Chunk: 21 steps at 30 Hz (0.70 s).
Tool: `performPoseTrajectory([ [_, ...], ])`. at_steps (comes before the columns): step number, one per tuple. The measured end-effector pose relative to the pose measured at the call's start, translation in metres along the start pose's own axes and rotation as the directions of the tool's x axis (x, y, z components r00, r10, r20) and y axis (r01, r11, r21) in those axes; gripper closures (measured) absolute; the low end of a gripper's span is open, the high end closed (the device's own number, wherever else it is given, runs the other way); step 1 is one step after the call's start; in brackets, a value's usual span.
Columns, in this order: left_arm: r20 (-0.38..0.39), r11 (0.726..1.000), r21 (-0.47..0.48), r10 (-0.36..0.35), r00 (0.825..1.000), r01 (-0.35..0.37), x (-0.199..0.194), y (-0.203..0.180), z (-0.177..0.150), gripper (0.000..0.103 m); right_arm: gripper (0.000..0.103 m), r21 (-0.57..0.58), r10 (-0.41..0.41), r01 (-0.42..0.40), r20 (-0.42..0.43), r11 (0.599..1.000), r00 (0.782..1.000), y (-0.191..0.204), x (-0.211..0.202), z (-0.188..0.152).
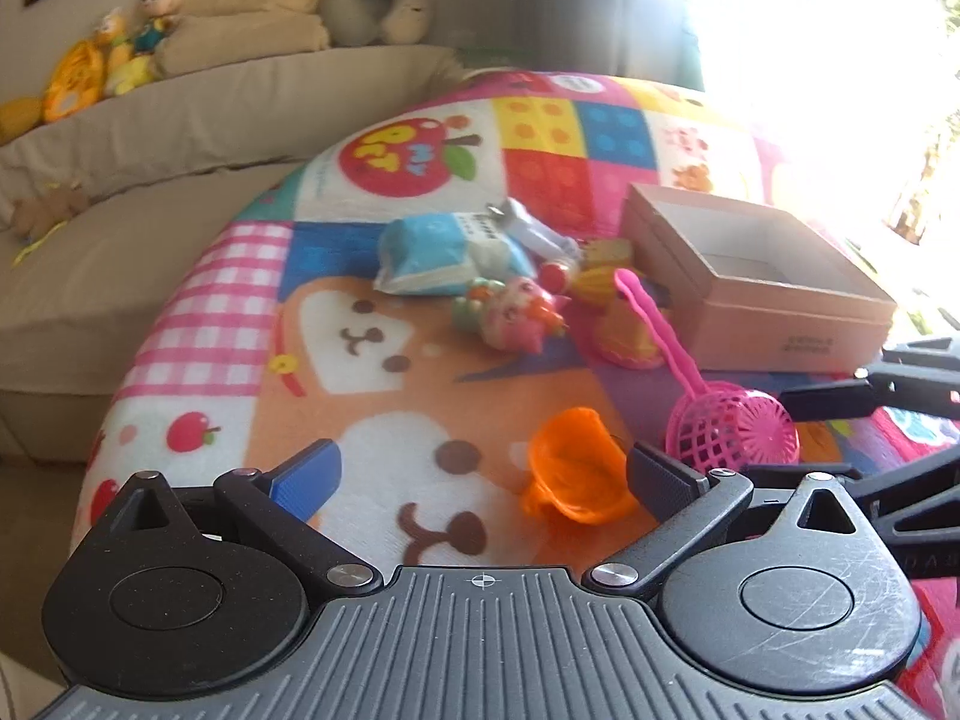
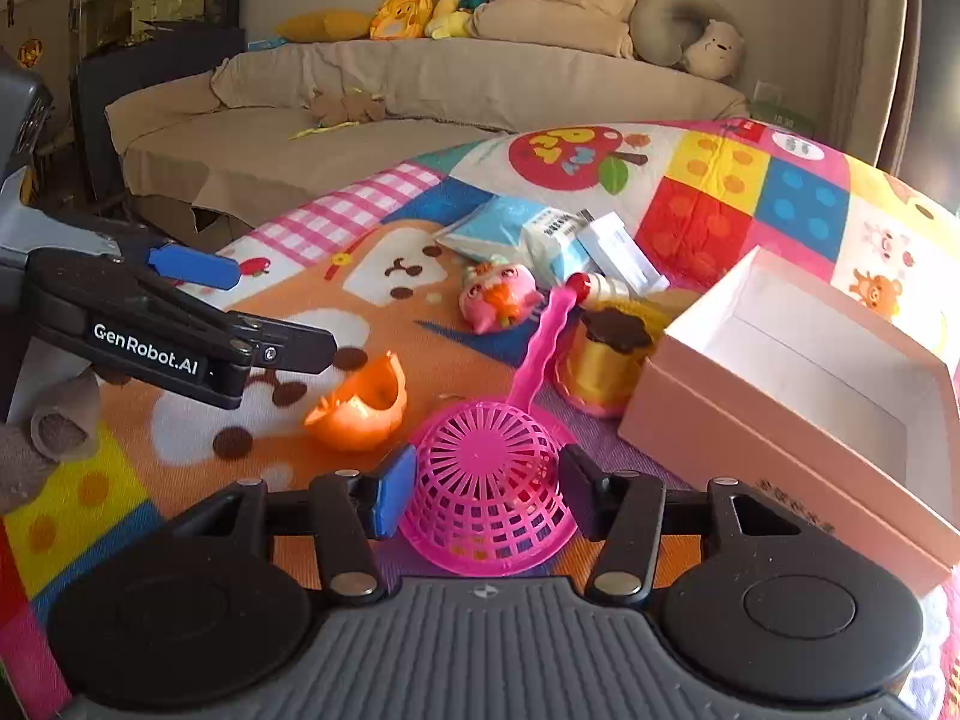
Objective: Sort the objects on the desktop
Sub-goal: 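Grasp the pink mesh strainer with the right tool while the left tool grasps the orange cup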
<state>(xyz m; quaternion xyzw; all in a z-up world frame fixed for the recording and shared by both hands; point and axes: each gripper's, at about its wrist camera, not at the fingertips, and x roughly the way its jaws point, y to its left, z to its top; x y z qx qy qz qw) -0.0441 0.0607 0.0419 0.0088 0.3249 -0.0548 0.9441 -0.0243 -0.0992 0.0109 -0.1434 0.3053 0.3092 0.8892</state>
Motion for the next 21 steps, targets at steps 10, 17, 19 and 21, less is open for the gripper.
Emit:
performPoseTrajectory([
  [10,-0.086,0.998,0.045,-0.031,0.996,0.035,0.039,-0.021,-0.004,0.0,0.047,0.04,-0.051,0.052,-0.023,0.998,0.998,-0.019,-0.029,-0.023],
  [17,-0.077,0.996,0.063,0.066,0.995,-0.061,0.035,-0.012,-0.004,0.001,0.031,0.019,-0.029,0.028,0.029,0.999,0.999,-0.013,-0.031,-0.013],
  [19,-0.074,0.991,0.067,0.12,0.99,-0.115,0.032,-0.005,-0.003,0.001,0.03,0.01,-0.025,0.024,0.036,1.0,0.999,-0.009,-0.027,-0.009],
  [21,-0.07,0.982,0.076,0.178,0.981,-0.173,0.03,0.002,-0.002,0.001,0.029,-0.007,-0.029,0.029,0.049,1.0,0.998,-0.004,-0.019,-0.003],
])
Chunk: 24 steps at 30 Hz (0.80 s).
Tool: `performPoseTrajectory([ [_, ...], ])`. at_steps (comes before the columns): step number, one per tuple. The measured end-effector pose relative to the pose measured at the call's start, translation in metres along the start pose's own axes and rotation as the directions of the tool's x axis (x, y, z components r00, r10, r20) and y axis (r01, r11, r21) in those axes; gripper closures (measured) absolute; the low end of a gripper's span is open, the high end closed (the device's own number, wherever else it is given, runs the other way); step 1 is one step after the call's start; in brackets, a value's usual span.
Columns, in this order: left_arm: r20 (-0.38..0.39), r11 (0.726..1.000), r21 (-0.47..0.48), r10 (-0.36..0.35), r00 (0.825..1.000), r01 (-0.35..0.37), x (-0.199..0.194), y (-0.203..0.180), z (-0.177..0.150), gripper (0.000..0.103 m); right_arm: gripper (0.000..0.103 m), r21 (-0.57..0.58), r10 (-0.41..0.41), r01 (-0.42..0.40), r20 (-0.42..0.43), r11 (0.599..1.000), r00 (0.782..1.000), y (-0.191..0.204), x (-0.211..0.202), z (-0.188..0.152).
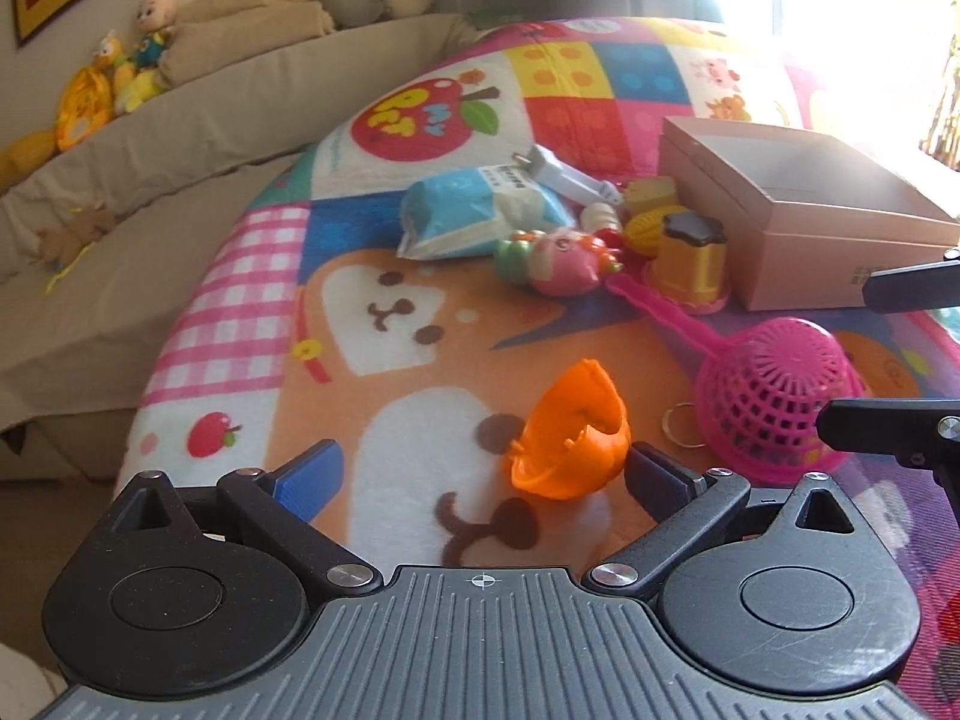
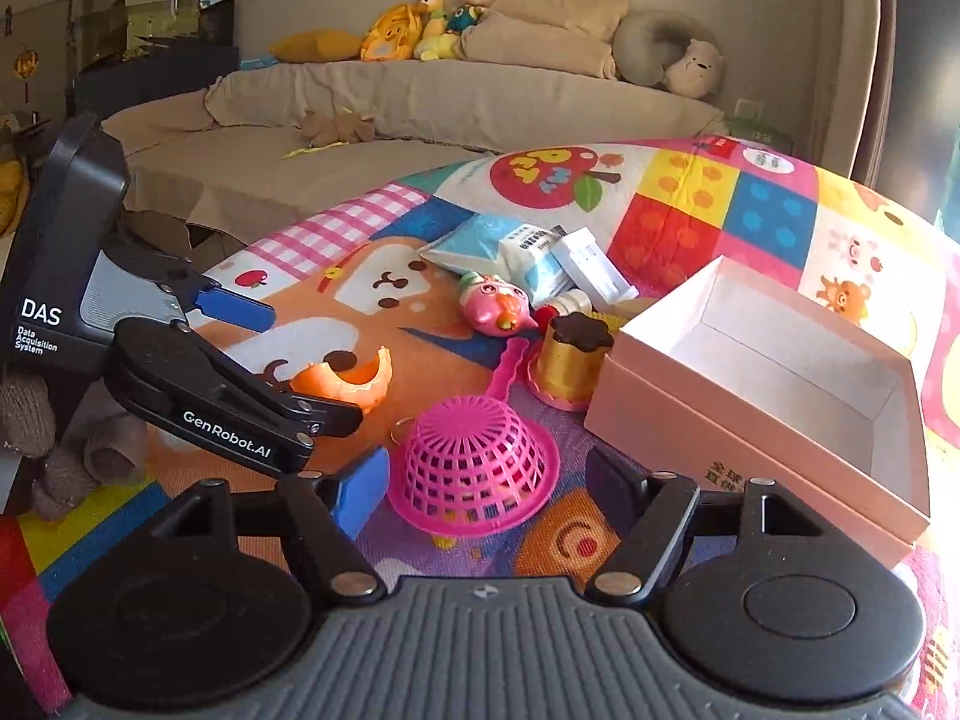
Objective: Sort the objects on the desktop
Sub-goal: 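Grasp the pink mesh strainer with the right tool while the left tool grasps the orange cup, then carry the strainer and orange cup into the white box and open both tools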
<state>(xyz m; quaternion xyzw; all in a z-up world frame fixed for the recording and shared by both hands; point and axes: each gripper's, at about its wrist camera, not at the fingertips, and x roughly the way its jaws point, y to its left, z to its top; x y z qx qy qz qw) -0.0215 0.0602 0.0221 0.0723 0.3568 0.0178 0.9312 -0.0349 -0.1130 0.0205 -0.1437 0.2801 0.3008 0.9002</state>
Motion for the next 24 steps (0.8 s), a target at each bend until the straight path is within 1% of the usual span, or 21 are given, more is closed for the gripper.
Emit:
performPoseTrajectory([
  [2,0.004,0.999,0.0,0.037,0.999,-0.037,-0.002,0.008,0.0,0.001,0.026,-0.017,0.004,-0.004,0.003,1.0,1.0,0.005,0.013,0.006],
  [3,0.003,0.999,-0.008,0.041,0.999,-0.041,-0.003,0.012,0.0,0.001,0.024,-0.019,0.009,-0.009,-0.006,1.0,1.0,0.006,0.021,0.009],
  [4,0.004,0.999,-0.023,0.034,0.999,-0.034,-0.005,0.016,0.0,0.001,0.024,-0.017,0.013,-0.013,-0.02,1.0,1.0,0.007,0.029,0.011],
  [6,0.005,0.998,-0.06,-0.009,1.0,0.01,-0.011,0.022,0.0,0.001,0.024,-0.005,0.014,-0.014,-0.058,1.0,0.998,0.007,0.045,0.012],
  [7,0.005,0.996,-0.08,-0.037,0.999,0.038,-0.013,0.023,0.0,0.001,0.027,0.006,0.015,-0.014,-0.076,1.0,0.997,0.006,0.05,0.012],
  [9,0.007,0.99,-0.112,-0.087,0.996,0.088,-0.016,0.02,0.002,0.001,0.037,-0.003,0.007,-0.007,-0.073,1.0,0.997,0.007,0.05,0.011],
  [12,0.008,0.984,-0.132,-0.121,0.993,0.121,-0.014,0.006,0.005,0.001,0.039,-0.006,0.019,-0.019,-0.064,1.0,0.998,0.006,0.041,0.011],
  [13,0.01,0.984,-0.129,-0.121,0.993,0.121,-0.012,0.0,0.007,0.001,0.039,-0.02,0.014,-0.016,-0.058,1.0,0.998,0.007,0.036,0.01],
  [15,-0.002,0.991,-0.111,-0.081,0.997,0.08,-0.004,-0.011,0.01,0.002,0.039,-0.046,0.01,-0.012,-0.048,0.999,0.999,0.01,0.028,0.007],
  [16,-0.014,0.993,-0.106,-0.058,0.998,0.056,0.002,-0.015,0.012,0.005,0.039,-0.056,0.012,-0.015,-0.045,0.998,0.999,0.012,0.022,0.006],
  [18,-0.047,0.992,-0.119,-0.044,0.998,0.038,0.014,-0.018,0.015,0.028,0.039,-0.073,0.015,-0.019,-0.048,0.997,0.999,0.014,0.016,0.003],
  [19,-0.066,0.99,-0.135,-0.043,0.997,0.034,0.02,-0.017,0.016,0.031,0.039,-0.081,0.014,-0.018,-0.052,0.997,0.999,0.015,0.014,0.002],
  [20,-0.067,0.989,-0.146,-0.037,0.997,0.027,0.023,-0.016,0.016,0.031,0.039,-0.088,0.012,-0.017,-0.055,0.996,0.998,0.016,0.013,0.0],
  [22,-0.058,0.99,-0.141,-0.02,0.998,0.012,0.024,-0.016,0.018,0.034,0.04,-0.089,0.007,-0.013,-0.063,0.996,0.998,0.016,0.012,-0.002],
  [23,-0.054,0.99,-0.139,-0.017,0.998,0.009,0.024,-0.015,0.018,0.039,0.04,-0.085,0.004,-0.009,-0.068,0.996,0.998,0.016,0.012,-0.004],
  [24,-0.054,0.991,-0.137,-0.018,0.998,0.01,0.023,-0.015,0.017,0.039,0.04,-0.077,0.001,-0.006,-0.071,0.997,0.997,0.015,0.013,-0.005],
])
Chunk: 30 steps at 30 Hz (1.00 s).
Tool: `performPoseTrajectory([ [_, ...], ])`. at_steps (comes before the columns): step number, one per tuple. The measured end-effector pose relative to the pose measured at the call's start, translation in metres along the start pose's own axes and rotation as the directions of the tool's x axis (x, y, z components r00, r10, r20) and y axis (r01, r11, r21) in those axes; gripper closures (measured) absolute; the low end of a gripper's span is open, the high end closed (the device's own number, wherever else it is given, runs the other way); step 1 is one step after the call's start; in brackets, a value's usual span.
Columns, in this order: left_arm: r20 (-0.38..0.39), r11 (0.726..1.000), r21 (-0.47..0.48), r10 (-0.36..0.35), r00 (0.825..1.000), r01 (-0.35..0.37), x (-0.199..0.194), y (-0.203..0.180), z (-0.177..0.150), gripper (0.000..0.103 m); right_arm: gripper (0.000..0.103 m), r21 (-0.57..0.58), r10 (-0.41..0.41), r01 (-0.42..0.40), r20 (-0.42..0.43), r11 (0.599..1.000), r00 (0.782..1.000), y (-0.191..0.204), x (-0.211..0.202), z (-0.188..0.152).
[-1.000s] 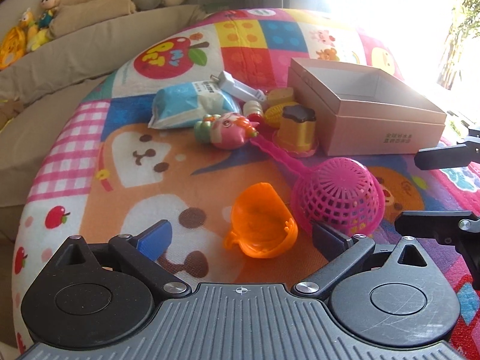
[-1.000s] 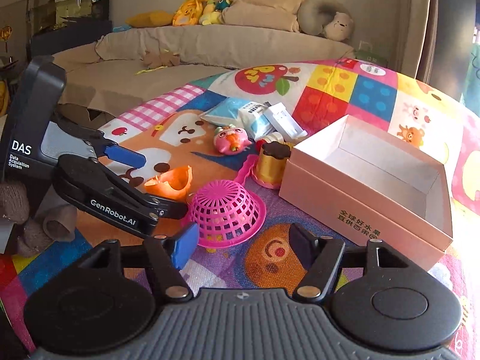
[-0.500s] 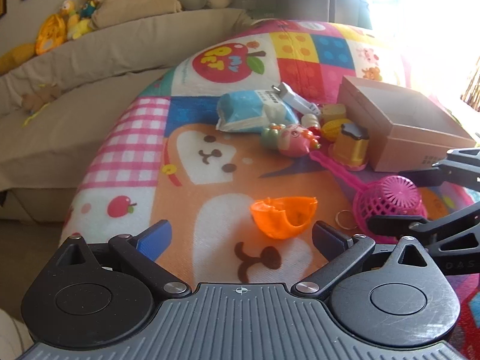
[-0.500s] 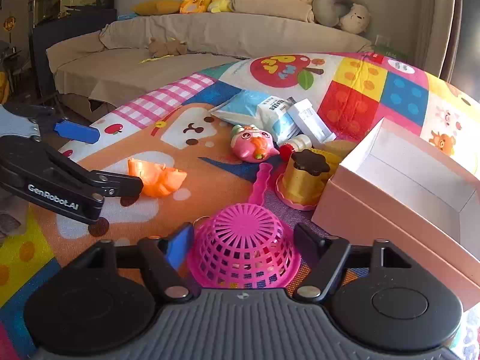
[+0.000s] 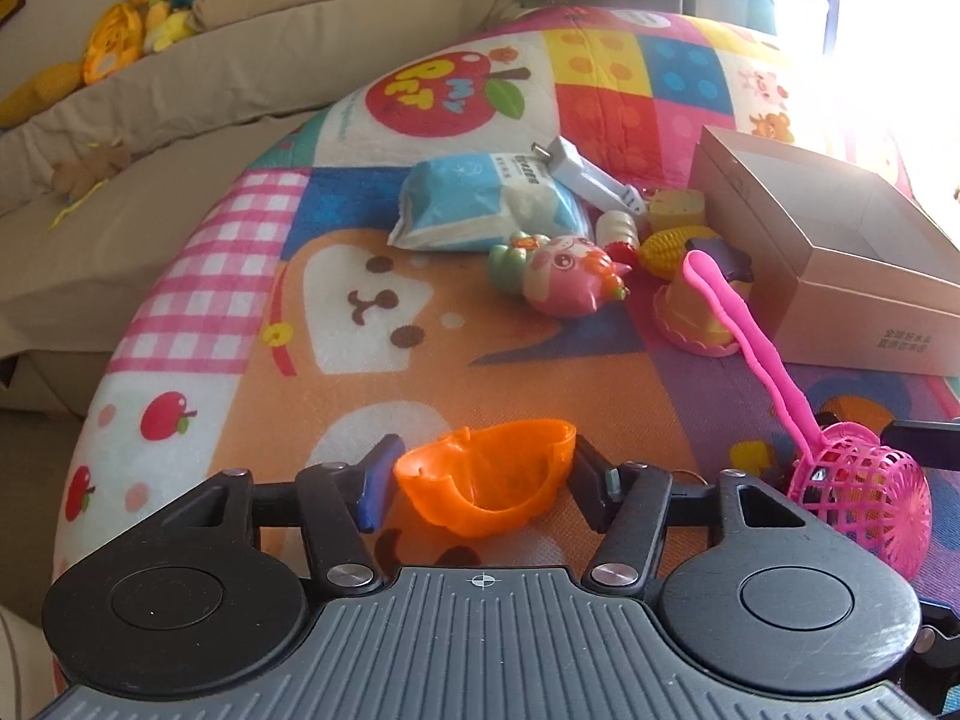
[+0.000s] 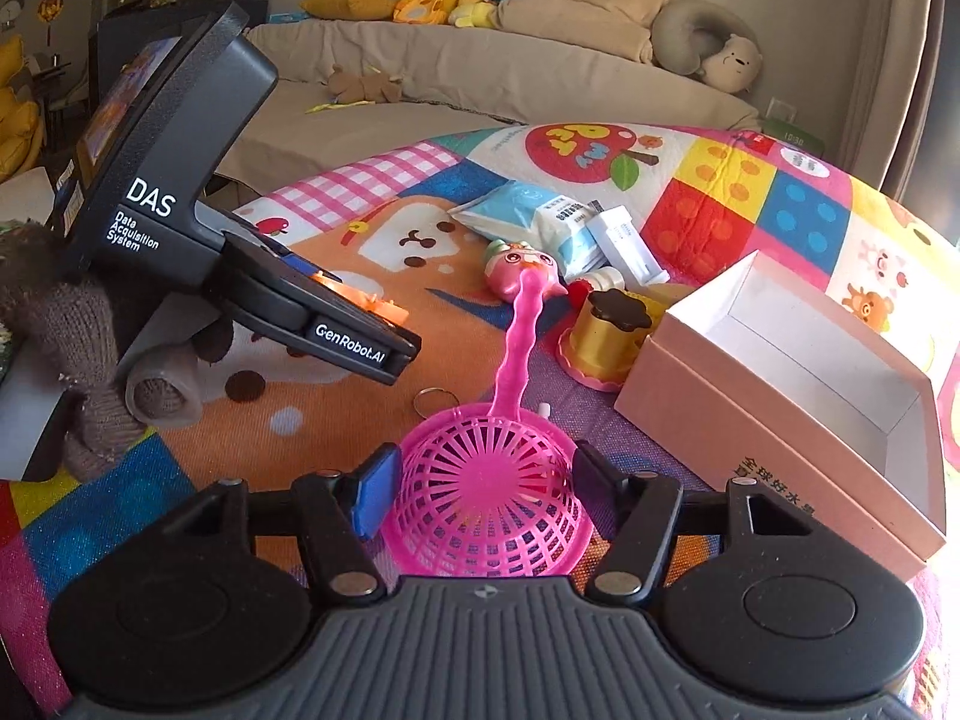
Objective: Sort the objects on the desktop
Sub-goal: 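Carry the strainer and orange cup into the white box and open both tools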
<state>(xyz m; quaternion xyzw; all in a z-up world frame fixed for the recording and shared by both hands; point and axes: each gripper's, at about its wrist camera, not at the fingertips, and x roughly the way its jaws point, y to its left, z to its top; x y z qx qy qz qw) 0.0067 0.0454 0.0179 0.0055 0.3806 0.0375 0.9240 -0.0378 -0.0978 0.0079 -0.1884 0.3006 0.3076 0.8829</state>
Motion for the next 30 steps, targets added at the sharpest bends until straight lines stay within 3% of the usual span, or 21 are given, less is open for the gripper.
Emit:
performPoseTrajectory([
  [5,0.009,1.0,0.023,-0.003,1.0,0.003,-0.016,0.007,-0.008,0.039,0.04,-0.002,0.013,-0.013,-0.002,1.0,1.0,0.001,-0.003,0.002],
  [10,0.055,0.999,-0.01,0.037,0.998,-0.036,-0.051,0.03,-0.013,0.039,0.04,-0.114,0.085,-0.081,0.035,0.99,0.996,0.027,-0.022,0.006],
  [14,0.135,0.999,-0.05,0.024,0.991,-0.017,-0.086,0.038,-0.003,0.04,0.04,-0.189,0.031,-0.008,0.12,0.982,0.992,0.043,-0.043,0.013],
  [17,0.233,0.999,-0.014,-0.033,0.972,0.037,-0.109,0.023,0.017,0.04,0.04,-0.191,-0.044,0.083,0.2,0.978,0.979,0.034,-0.066,0.023],
  [21,0.328,0.987,0.076,-0.16,0.931,0.142,-0.118,-0.015,0.055,0.04,0.04,-0.127,-0.219,0.269,0.31,0.955,0.925,-0.003,-0.109,0.038],
  [24,0.342,0.962,0.144,-0.269,0.9,0.232,-0.1,-0.054,0.088,0.04,0.04,-0.027,-0.339,0.364,0.305,0.931,0.89,-0.043,-0.125,0.049],
  [26,0.311,0.944,0.175,-0.322,0.894,0.279,-0.078,-0.079,0.109,0.039,0.04,0.055,-0.378,0.377,0.259,0.924,0.889,-0.072,-0.122,0.053],
  [30,0.224,0.923,0.155,-0.379,0.898,0.351,-0.03,-0.114,0.15,0.037,0.04,0.175,-0.388,0.36,0.16,0.916,0.908,-0.123,-0.089,0.057],
])
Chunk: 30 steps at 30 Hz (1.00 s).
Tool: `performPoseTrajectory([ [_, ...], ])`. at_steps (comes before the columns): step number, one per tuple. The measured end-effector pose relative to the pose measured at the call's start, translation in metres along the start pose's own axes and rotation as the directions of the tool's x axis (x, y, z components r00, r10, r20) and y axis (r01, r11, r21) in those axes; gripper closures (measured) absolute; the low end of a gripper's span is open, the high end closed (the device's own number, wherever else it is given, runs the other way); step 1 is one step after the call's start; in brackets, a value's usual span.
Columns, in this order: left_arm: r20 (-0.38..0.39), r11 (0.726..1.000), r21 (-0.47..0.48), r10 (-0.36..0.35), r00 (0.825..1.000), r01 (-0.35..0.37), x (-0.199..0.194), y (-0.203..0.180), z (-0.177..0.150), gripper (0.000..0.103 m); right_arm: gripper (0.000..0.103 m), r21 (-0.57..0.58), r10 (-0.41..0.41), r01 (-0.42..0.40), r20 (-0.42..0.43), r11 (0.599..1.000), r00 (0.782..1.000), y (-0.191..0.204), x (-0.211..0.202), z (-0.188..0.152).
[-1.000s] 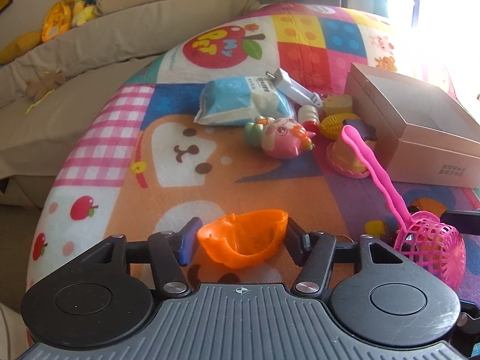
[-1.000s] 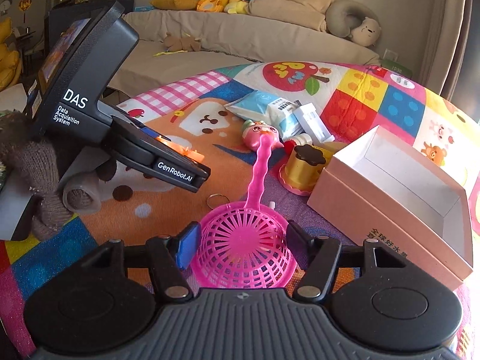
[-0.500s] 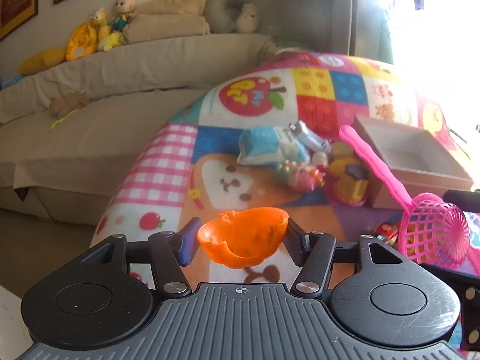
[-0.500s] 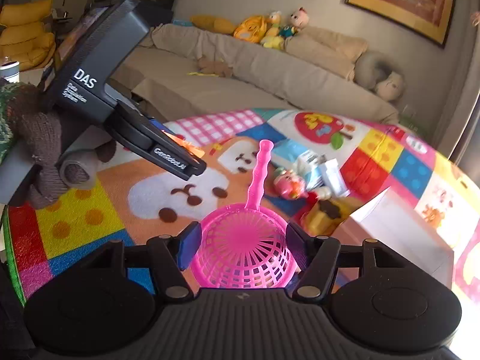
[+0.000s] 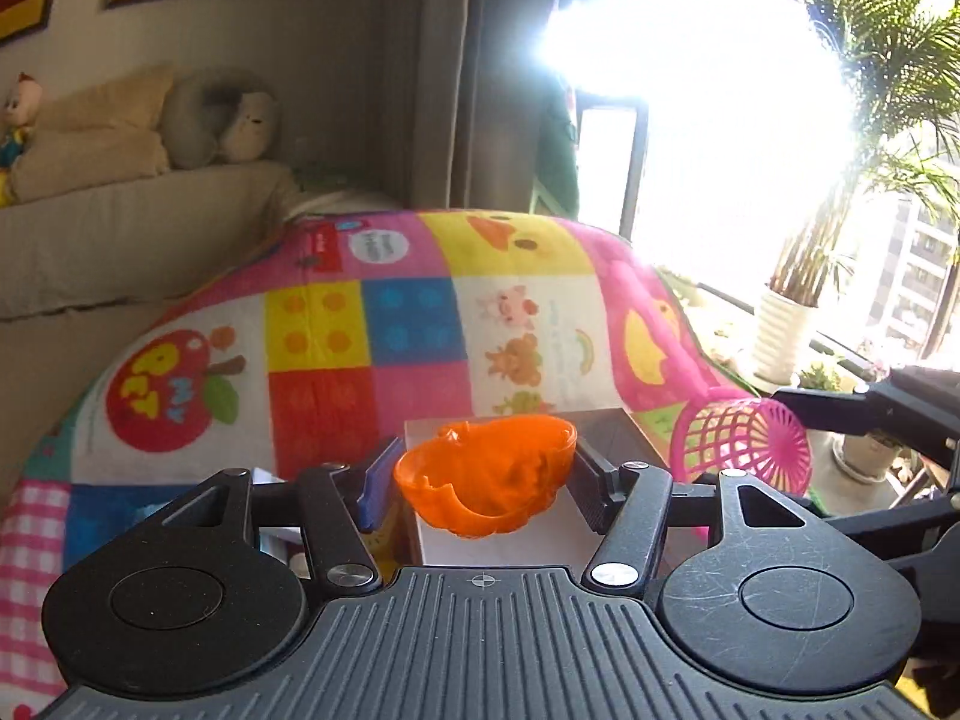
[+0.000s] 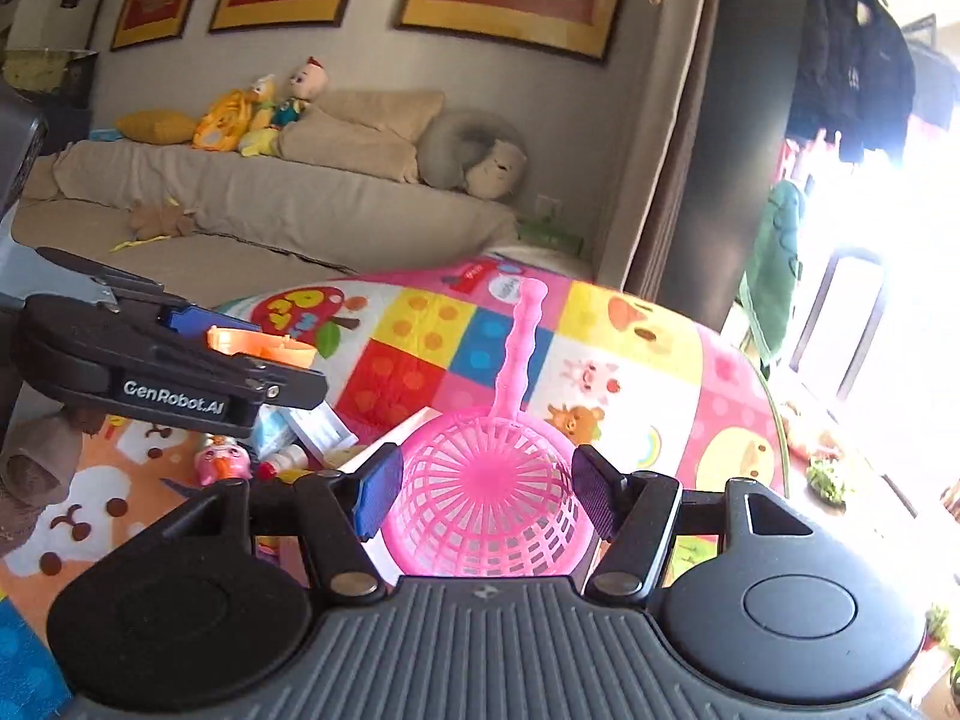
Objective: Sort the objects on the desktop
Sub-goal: 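Carry the strainer and orange cup into the white box and open both tools, then grasp the brown-capped yellow pudding toy with the left tool while the right tool approaches the doll keychain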
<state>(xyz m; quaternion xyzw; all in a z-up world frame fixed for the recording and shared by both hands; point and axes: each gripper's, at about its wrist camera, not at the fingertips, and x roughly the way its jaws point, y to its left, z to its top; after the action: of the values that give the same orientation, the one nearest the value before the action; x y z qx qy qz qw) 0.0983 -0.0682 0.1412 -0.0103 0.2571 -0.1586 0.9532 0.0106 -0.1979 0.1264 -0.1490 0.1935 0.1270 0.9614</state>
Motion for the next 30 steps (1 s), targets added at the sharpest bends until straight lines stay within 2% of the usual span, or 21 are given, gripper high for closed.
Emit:
performPoseTrajectory([
  [2,-0.025,1.0,-0.015,-0.018,1.0,0.017,0.017,0.003,0.003,0.026,0.04,0.013,-0.014,0.015,-0.028,1.0,1.0,-0.006,0.026,-0.003],
  [5,-0.054,0.999,-0.044,0.011,0.998,-0.014,0.017,0.019,-0.013,0.022,0.037,0.071,0.02,-0.013,-0.099,0.997,0.995,-0.017,0.062,-0.012],
  [7,-0.066,0.997,-0.065,0.039,0.997,-0.043,0.001,0.035,-0.035,0.016,0.036,0.114,0.018,-0.003,-0.133,0.993,0.991,-0.019,0.067,-0.025],
  [9,-0.087,0.992,-0.075,0.094,0.992,-0.1,-0.014,0.05,-0.058,0.014,0.031,0.136,0.049,-0.032,-0.125,0.99,0.991,-0.017,0.058,-0.038],
  [13,-0.15,0.968,-0.104,0.21,0.966,-0.226,-0.038,0.08,-0.107,0.01,0.023,0.116,0.104,-0.093,-0.093,0.989,0.99,-0.003,0.029,-0.06],
  [16,-0.191,0.941,-0.113,0.296,0.936,-0.32,-0.053,0.099,-0.136,0.009,0.021,0.101,0.169,-0.157,-0.121,0.982,0.978,0.016,0.018,-0.073],
  [18,-0.21,0.923,-0.123,0.334,0.919,-0.364,-0.06,0.11,-0.147,0.009,0.021,0.078,0.204,-0.195,-0.142,0.978,0.969,0.032,0.016,-0.08],
  [22,-0.234,0.9,-0.176,0.356,0.905,-0.399,-0.07,0.127,-0.155,0.008,0.021,0.027,0.292,-0.293,-0.186,0.956,0.938,0.071,0.022,-0.091],
  [24,-0.234,0.895,-0.184,0.361,0.902,-0.406,-0.072,0.128,-0.157,0.008,0.021,0.035,0.346,-0.346,-0.205,0.938,0.916,0.089,0.03,-0.092],
  [27,-0.227,0.904,-0.181,0.346,0.911,-0.388,-0.072,0.124,-0.156,0.007,0.021,0.058,0.407,-0.404,-0.223,0.913,0.886,0.109,0.044,-0.089],
  [30,-0.214,0.916,-0.171,0.324,0.922,-0.362,-0.07,0.118,-0.155,0.007,0.021,0.071,0.421,-0.416,-0.238,0.906,0.875,0.122,0.059,-0.088],
])
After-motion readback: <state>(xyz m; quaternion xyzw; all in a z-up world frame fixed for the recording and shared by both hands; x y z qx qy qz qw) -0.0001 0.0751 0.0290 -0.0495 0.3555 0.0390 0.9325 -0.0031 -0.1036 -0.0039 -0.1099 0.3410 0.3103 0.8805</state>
